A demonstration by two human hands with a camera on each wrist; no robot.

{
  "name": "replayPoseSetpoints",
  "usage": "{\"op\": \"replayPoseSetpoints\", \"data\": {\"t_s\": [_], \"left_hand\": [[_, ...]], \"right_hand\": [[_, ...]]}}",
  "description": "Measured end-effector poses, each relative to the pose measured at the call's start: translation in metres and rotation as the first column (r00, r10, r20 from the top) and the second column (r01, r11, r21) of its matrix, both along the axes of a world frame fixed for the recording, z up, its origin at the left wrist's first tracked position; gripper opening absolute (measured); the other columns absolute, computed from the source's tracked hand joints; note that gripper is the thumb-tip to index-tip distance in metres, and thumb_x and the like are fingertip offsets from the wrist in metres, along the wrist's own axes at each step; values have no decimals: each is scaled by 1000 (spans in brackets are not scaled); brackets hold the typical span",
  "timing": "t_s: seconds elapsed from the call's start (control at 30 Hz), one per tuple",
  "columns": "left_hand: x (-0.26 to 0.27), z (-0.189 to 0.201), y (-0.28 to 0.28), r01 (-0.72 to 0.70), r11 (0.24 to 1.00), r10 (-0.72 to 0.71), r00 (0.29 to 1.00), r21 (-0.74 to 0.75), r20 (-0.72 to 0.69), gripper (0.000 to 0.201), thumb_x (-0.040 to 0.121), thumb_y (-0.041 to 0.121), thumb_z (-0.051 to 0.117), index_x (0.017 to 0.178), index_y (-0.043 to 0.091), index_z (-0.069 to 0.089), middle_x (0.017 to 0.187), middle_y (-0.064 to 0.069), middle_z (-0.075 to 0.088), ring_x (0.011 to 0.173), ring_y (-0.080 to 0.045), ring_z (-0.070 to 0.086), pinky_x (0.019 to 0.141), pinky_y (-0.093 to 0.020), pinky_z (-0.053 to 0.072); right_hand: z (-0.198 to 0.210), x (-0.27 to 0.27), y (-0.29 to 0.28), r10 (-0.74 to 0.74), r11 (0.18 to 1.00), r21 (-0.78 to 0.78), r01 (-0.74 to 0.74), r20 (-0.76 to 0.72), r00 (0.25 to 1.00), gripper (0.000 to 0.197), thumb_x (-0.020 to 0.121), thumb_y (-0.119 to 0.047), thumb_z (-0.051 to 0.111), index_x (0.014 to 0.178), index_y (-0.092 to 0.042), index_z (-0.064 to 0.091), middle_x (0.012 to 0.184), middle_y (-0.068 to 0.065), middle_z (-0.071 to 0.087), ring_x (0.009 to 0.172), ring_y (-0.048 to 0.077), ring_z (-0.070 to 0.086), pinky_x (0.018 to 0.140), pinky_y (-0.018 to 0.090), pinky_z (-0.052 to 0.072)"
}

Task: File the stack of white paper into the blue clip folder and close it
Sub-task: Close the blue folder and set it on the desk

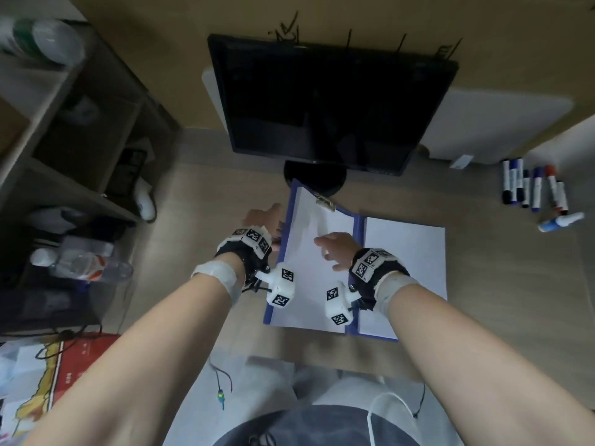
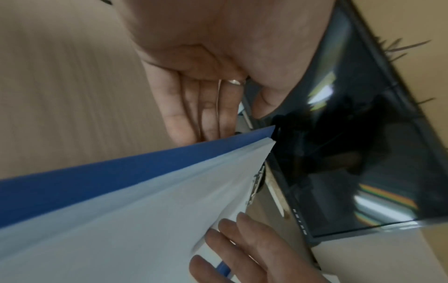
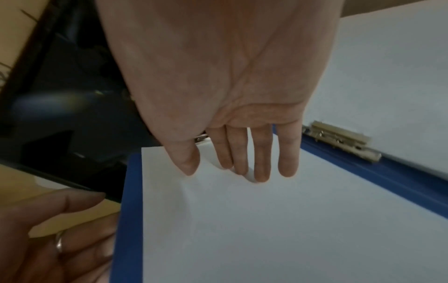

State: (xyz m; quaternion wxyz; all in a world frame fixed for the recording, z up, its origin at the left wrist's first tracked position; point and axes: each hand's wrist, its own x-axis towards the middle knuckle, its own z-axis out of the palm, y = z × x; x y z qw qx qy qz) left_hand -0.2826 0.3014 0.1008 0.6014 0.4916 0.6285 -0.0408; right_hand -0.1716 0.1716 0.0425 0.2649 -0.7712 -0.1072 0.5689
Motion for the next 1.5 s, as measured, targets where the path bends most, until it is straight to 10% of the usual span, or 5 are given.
{"op": "replayPoseSetpoints", "data": {"t_s": [0.23,0.63,0.77,1.3,1.5], "left_hand": [[57,24,-66,233,955,-214,970,-183,118,39,89,38,52,88,4,71,71,-9,75,64,-21,73,65,-27,59],[133,-43,-173,375,921,-386,917,-109,-101,18,89,31,54,85,13,55,87,-6,53,80,-23,51,75,-32,41],[128,-94,-170,501,863,-495,813,-65,-307,53,74,42,57,108,1,64,79,-8,55,73,-26,52,73,-35,42],[90,-108,-171,302,951,-310,940,-72,-142,74,76,49,70,132,3,53,124,-15,65,107,-33,63,91,-36,50],[28,-117,-119,-4,1000,4,999,6,-38,71,48,50,76,107,10,67,110,-15,72,97,-34,70,92,-52,54]], "right_hand": [[52,63,-61,-145,973,136,185,-262,954,67,90,-61,49,138,-16,47,136,8,54,124,29,55,103,47,46],[0,161,-185,-231,972,67,226,88,969,9,86,-7,54,78,-8,58,74,14,57,71,29,56,64,37,43],[-71,178,-207,-253,963,-60,262,132,958,24,63,-28,60,75,-7,59,74,15,60,68,27,54,62,39,43],[-134,155,-207,-236,944,-225,239,43,971,89,40,-51,70,120,-12,63,112,10,70,96,34,69,92,49,54],[-63,102,-133,-160,966,-191,172,75,984,66,80,-33,70,134,2,51,124,16,59,110,36,59,89,39,46]]}}
